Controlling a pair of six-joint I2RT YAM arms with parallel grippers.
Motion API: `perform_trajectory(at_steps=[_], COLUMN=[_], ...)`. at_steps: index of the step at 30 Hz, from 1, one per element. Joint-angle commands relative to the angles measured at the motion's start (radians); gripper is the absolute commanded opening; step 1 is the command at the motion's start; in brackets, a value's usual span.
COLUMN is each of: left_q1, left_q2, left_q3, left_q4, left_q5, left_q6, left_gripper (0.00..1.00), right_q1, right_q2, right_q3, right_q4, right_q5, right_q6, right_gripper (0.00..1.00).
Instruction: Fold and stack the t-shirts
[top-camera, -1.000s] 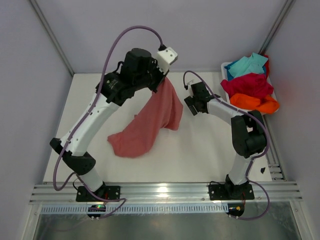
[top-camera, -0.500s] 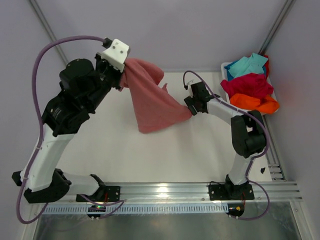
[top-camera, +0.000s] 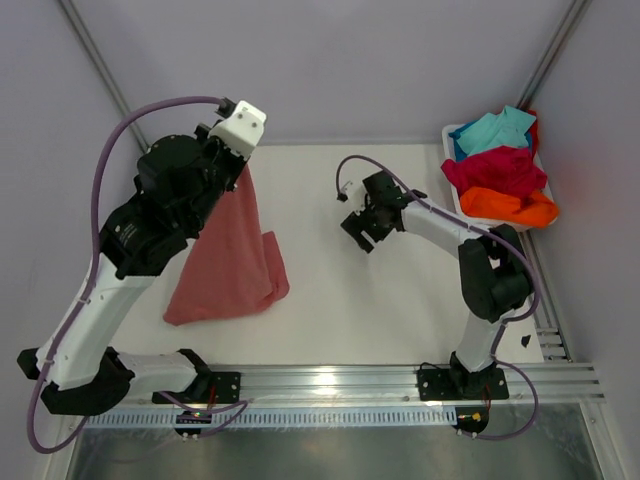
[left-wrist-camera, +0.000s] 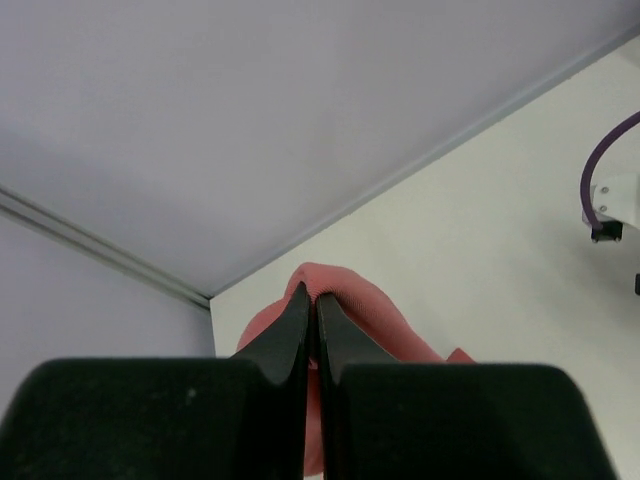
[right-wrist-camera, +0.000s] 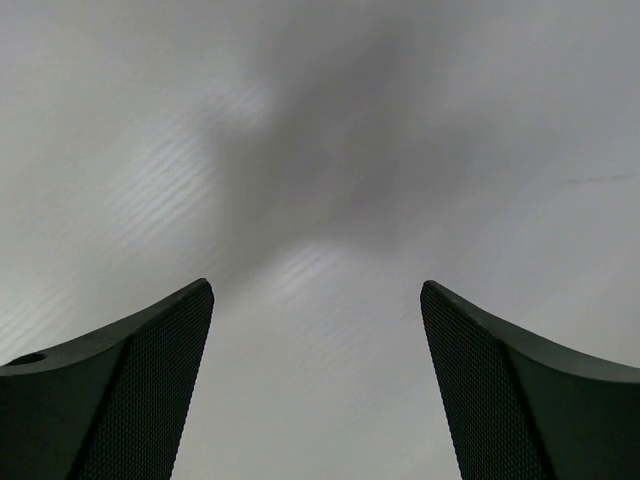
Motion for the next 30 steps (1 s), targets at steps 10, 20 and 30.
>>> perform_trajectory(at_steps=[10, 20, 30], left_q1=[0.002, 0.004, 0.003], left_q2=[0.053, 0.038, -0.024], left_q3=[0.054, 0.149, 0.143], left_q4=[0.149, 0.18, 0.2], left_q5=[-0.051, -0.123, -0.166], left_q6=[0.062, 0.093, 0.113], left_gripper=[0.0, 0.0, 0.0], right_q1=[0.094, 0.187, 0.215], right_q2=[0.104, 0.178, 0.23], right_q3=[0.269, 0.318, 0.363], right_q4=[-0.29, -0.282, -0.178], right_q5=[-0.65, -0.796, -0.802], right_q6=[-0.026, 0.002, 0.083], right_gripper=[0.93, 0.94, 0.94])
